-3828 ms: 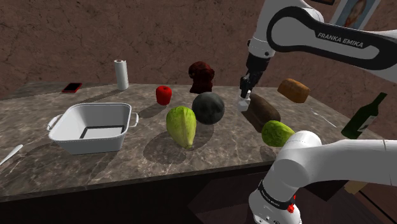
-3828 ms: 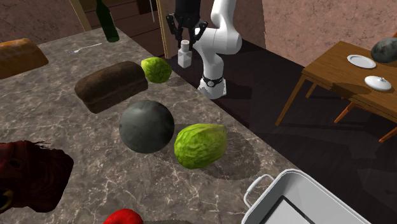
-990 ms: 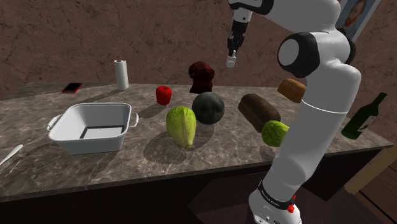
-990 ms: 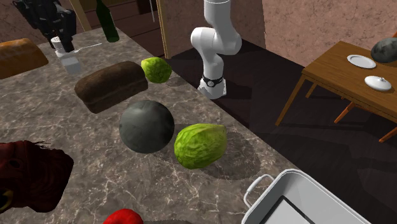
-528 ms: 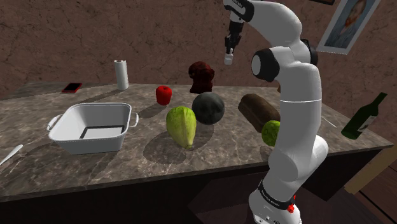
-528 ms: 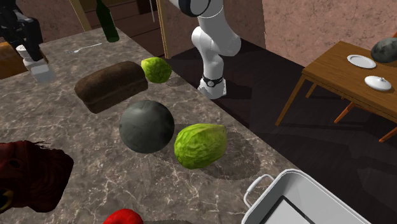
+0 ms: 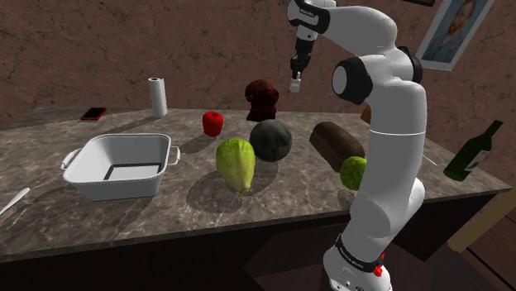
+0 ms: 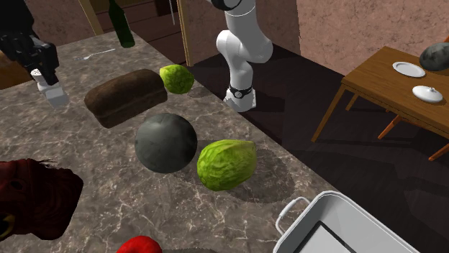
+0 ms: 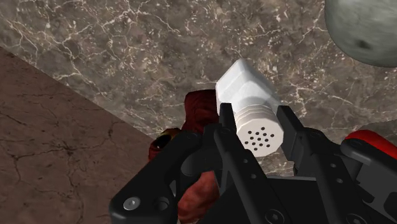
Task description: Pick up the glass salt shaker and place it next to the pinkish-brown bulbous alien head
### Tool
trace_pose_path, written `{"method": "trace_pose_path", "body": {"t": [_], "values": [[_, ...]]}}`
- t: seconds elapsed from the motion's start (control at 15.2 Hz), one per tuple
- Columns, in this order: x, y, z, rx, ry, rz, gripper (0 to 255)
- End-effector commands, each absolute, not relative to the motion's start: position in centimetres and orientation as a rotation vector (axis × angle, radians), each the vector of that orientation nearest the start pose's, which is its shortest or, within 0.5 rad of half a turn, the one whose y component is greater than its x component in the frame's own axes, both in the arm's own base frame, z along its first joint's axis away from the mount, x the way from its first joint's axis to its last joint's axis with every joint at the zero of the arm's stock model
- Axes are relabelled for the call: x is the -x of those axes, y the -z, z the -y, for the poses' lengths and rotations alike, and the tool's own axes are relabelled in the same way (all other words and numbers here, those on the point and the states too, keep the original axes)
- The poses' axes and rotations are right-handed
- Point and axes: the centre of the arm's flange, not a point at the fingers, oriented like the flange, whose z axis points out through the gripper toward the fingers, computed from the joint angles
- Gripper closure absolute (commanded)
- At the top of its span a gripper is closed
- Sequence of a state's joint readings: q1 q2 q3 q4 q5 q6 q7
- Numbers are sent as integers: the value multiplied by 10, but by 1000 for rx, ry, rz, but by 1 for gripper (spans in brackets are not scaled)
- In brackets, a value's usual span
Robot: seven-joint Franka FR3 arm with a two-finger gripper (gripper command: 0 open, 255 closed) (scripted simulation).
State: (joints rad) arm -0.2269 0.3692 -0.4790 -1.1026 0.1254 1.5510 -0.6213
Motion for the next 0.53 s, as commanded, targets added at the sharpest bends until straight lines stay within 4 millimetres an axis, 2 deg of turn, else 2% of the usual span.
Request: {"method": "trace_pose_path", "body": {"t": [0.0, 0.46], "values": [[-547, -627, 356, 3243, 110, -60, 255], [-547, -591, 356, 3243, 110, -60, 255]]}}
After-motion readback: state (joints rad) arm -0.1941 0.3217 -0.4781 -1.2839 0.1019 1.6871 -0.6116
